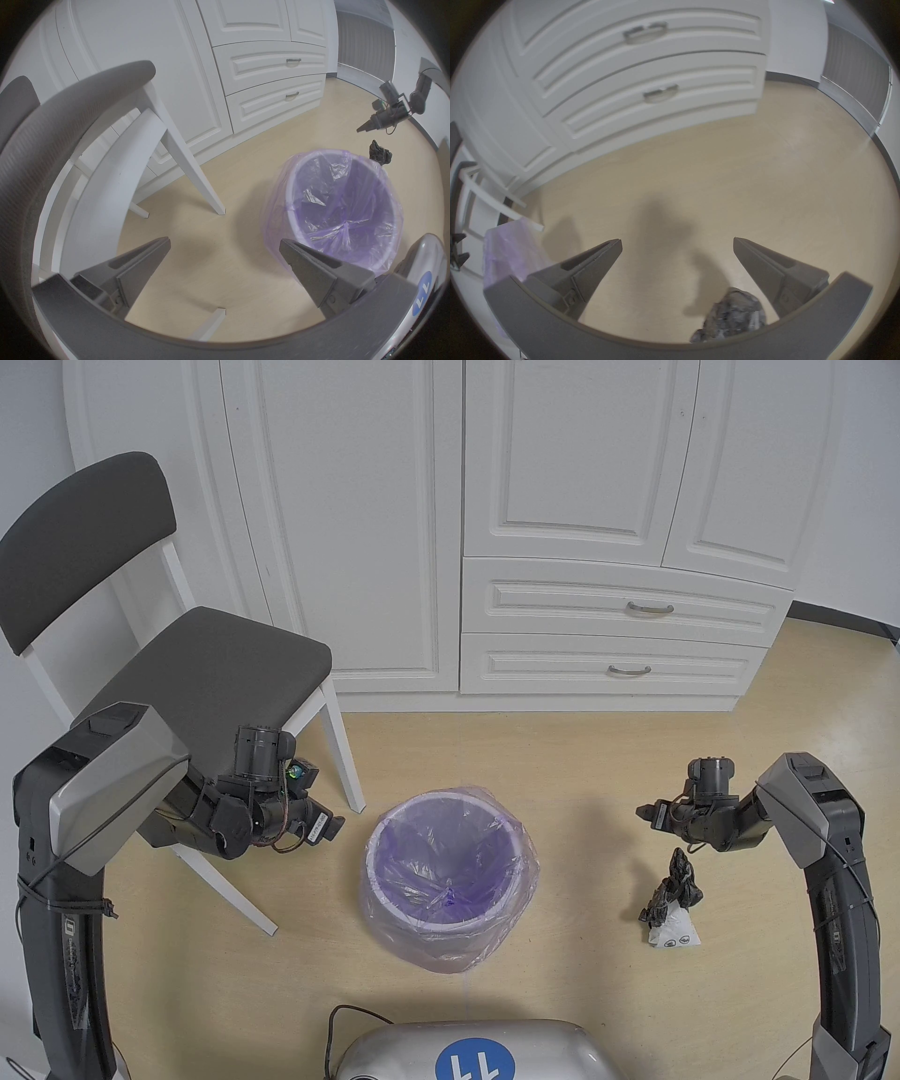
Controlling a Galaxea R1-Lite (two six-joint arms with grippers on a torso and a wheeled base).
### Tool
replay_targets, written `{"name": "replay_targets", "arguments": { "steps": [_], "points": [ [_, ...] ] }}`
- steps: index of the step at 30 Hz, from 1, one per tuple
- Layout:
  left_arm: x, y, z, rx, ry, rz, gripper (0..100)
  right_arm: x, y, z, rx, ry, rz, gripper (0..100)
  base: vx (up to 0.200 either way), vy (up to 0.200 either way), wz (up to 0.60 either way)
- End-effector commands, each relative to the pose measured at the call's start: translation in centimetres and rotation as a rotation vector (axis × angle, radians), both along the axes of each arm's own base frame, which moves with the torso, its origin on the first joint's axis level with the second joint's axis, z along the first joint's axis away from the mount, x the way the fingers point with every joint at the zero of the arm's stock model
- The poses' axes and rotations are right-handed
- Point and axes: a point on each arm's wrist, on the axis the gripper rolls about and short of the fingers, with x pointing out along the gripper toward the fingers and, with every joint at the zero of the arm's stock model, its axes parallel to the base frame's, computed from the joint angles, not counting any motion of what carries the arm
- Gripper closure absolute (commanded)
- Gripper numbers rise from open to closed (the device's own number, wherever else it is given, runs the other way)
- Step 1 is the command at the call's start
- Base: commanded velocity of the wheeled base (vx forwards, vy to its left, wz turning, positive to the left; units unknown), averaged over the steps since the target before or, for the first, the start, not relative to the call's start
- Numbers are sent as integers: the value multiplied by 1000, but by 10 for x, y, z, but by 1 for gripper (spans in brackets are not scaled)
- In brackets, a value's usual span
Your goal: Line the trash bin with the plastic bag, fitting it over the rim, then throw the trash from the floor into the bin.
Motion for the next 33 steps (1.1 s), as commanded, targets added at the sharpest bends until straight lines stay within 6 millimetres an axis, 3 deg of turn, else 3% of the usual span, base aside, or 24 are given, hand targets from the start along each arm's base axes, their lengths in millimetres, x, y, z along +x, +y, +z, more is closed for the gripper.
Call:
{"name": "replay_targets", "arguments": {
  "steps": [1,8,19,21,23,33],
  "points": [
    [-10,2,20,-19,-41,-2,0,6,-26,-37,1,104,-103,0,0,0,0],
    [-10,3,31,-38,-108,5,0,6,-25,-40,1,201,-108,0,0,0,0],
    [-8,4,28,-38,-113,7,0,1,-21,-44,-9,427,-107,0,0,0,0],
    [-7,4,28,-38,-114,7,0,0,-20,-46,-11,441,-103,0,0,0,0],
    [-8,4,28,-38,-113,7,0,-5,-19,-60,-22,487,-107,0,0,0,0],
    [-8,8,33,-39,-123,15,0,-6,-21,-69,-37,481,-117,0,0,0,0]
  ]
}}
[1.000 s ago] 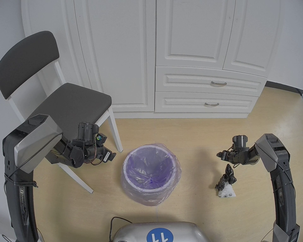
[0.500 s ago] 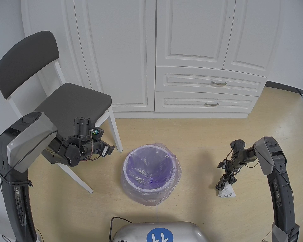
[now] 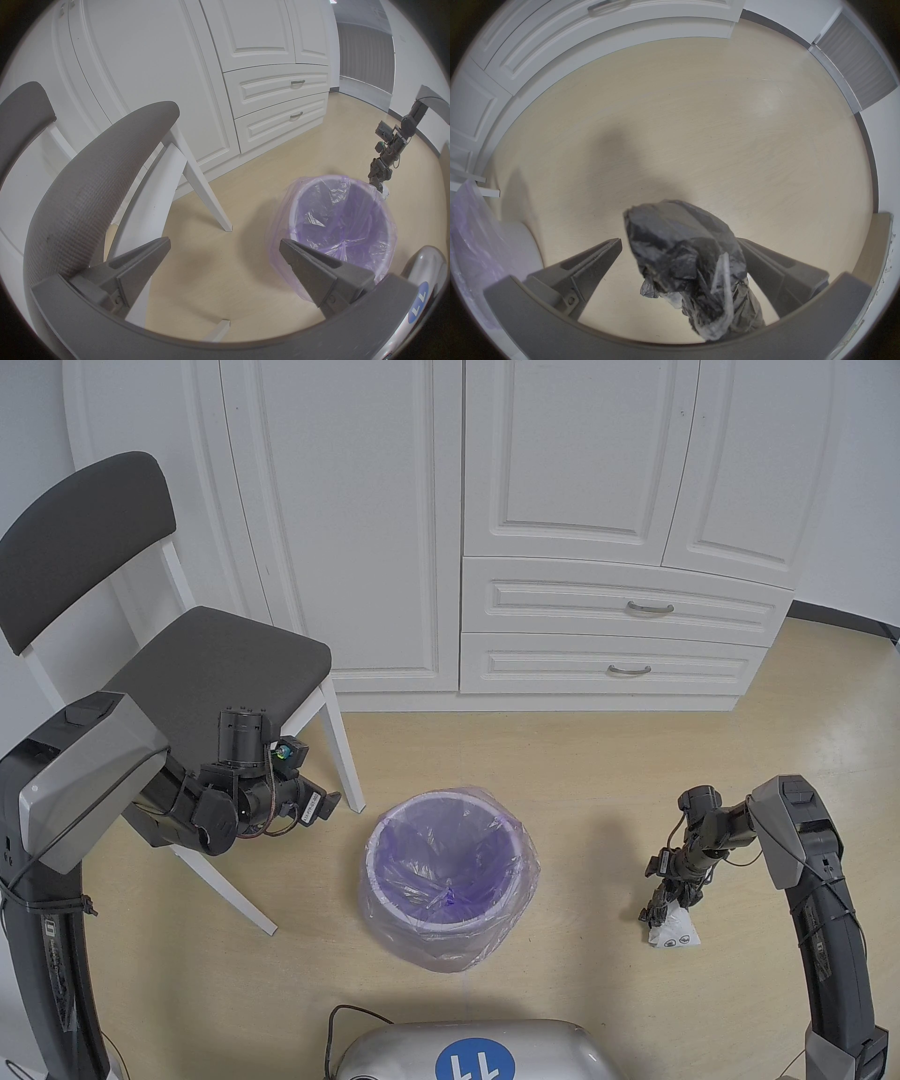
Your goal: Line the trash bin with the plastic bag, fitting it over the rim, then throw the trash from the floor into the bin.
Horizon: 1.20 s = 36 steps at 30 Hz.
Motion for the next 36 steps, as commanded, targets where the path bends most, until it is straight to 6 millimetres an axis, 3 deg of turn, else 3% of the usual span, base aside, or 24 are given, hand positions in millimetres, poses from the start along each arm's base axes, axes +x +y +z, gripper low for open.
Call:
{"name": "replay_targets", "arguments": {
  "steps": [1,5,6,14,16,17,18,19,20,21,22,28,29,32,33,36],
  "points": [
    [1,2,3,-1,-10,5,0,-1,-1,-11,-3,-5,-2,0,0,0,0],
    [1,2,4,-1,-12,7,0,0,-1,-13,-7,-16,6,0,0,0,0],
    [1,2,4,-1,-12,7,0,0,-1,-13,-7,-16,6,100,0,0,0],
    [0,3,5,-1,-12,8,0,1,-1,-8,-9,-25,7,100,0,0,0],
    [0,4,5,-3,-15,12,0,4,2,3,-4,-47,1,100,0,0,0],
    [1,7,9,-5,-24,18,0,13,11,35,5,-119,6,100,0,0,0],
    [0,8,10,-5,-25,20,0,11,16,51,21,-138,8,100,0,0,0],
    [0,8,10,-5,-24,20,0,11,17,53,25,-138,7,100,0,0,0],
    [-2,10,12,-7,-26,25,0,5,25,81,53,-165,2,100,0,0,0],
    [-2,10,12,-7,-26,25,0,5,25,81,53,-165,2,100,0,0,0],
    [-3,14,18,-13,-50,35,0,-4,35,101,81,-173,28,100,0,0,0],
    [-10,26,37,-44,-113,66,0,-26,71,167,107,-242,112,100,0,0,0],
    [-13,31,46,-49,-131,76,0,-39,84,193,111,-271,143,100,0,0,0],
    [-21,34,59,-60,-154,81,0,-66,107,233,124,-327,195,100,0,0,0],
    [-22,34,60,-61,-157,80,0,-68,110,236,127,-333,200,100,0,0,0],
    [-31,31,68,-93,-161,28,0,-105,149,266,146,-456,236,100,0,0,0]
  ]
}}
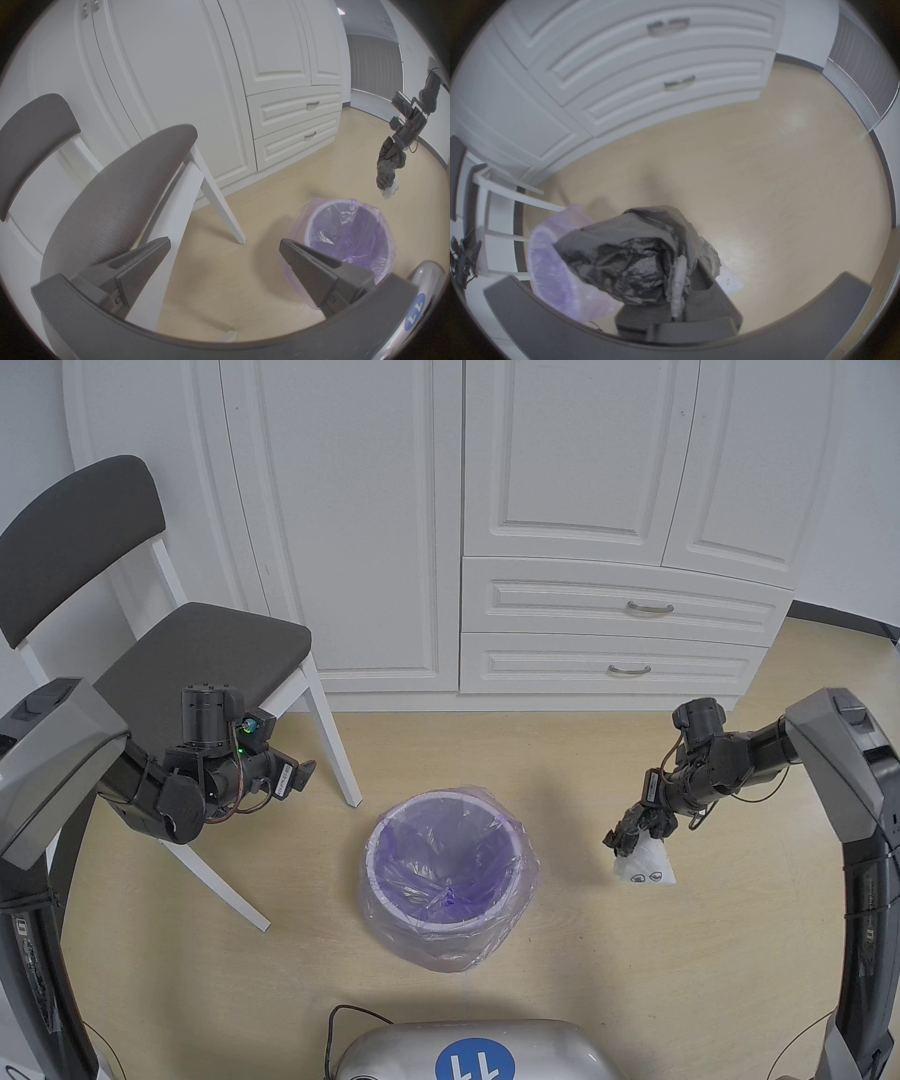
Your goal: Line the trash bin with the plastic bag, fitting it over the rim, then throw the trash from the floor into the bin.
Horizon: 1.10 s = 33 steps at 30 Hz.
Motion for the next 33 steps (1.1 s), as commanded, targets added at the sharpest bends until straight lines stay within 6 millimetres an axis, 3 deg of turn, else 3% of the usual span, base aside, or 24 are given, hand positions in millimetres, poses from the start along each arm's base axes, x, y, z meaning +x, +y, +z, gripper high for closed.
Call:
{"name": "replay_targets", "arguments": {
  "steps": [1,5,12,21,28,33],
  "points": [
    [-21,4,33,-49,-59,-50,0,-76,72,99,42,-253,115,100,0,0,0],
    [-18,2,27,-54,-44,-68,0,-85,80,99,51,-322,138,100,0,0,0],
    [-6,2,11,-50,-6,-64,0,-70,72,78,17,-300,132,100,0,0,0],
    [7,-4,-14,-43,62,-72,0,-74,73,84,24,-313,136,100,0,0,0],
    [4,-16,-17,-47,74,-97,0,-81,76,95,35,-333,143,100,0,0,0],
    [-13,-41,-22,-52,103,-160,0,-95,94,98,50,-330,193,100,0,0,0]
  ]
}}
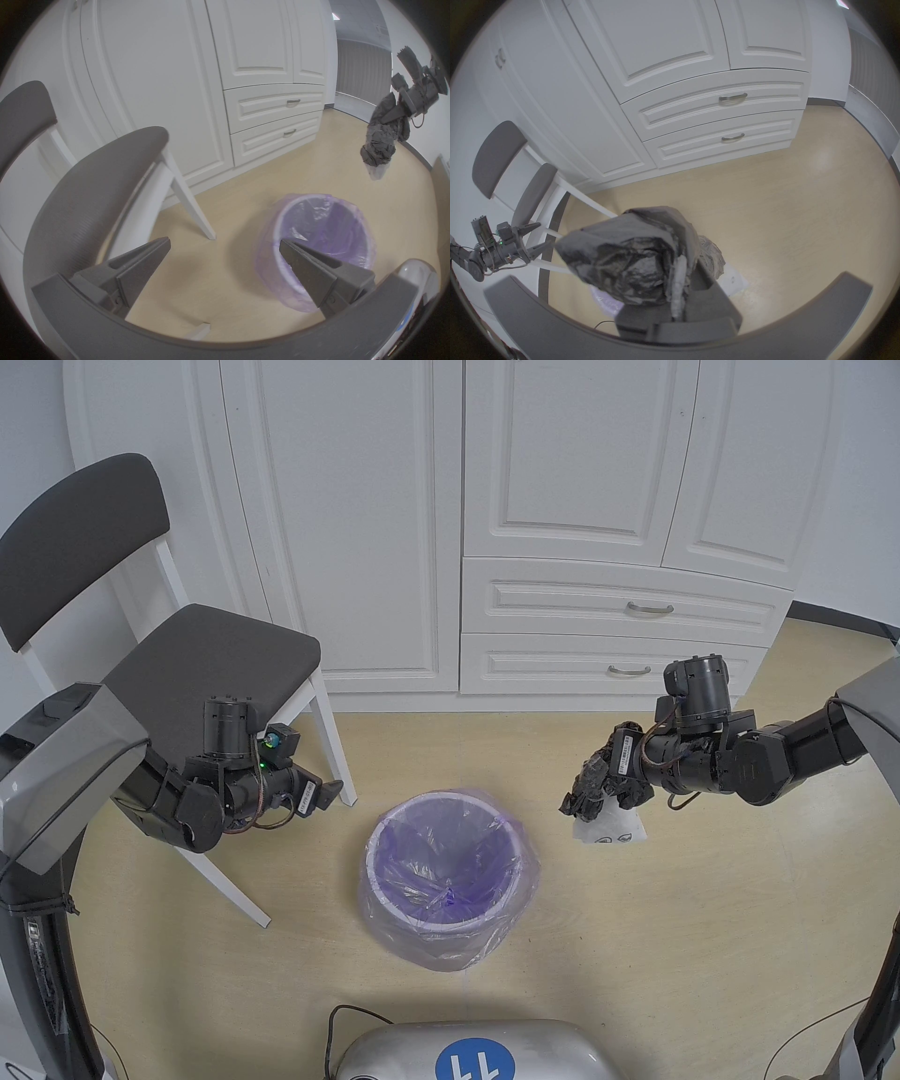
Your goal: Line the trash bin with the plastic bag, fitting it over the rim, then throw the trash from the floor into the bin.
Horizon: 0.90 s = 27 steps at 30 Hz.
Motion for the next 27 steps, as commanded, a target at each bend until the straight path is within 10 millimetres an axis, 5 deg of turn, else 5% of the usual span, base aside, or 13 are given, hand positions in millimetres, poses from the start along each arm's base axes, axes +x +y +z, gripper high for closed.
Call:
{"name": "replay_targets", "arguments": {
  "steps": [1,9,16,27],
  "points": [
    [-15,-22,-2,-12,19,-56,0,-11,15,5,7,-9,42,100,0,0,0],
    [-36,-20,40,-85,-112,-51,0,-21,56,0,117,-75,92,100,0,0,0],
    [-55,7,96,-163,-271,26,0,-31,105,-32,175,-87,129,100,0,0,0],
    [-48,37,117,-151,-391,180,0,-36,155,-93,284,-127,165,100,0,0,0]
  ]
}}
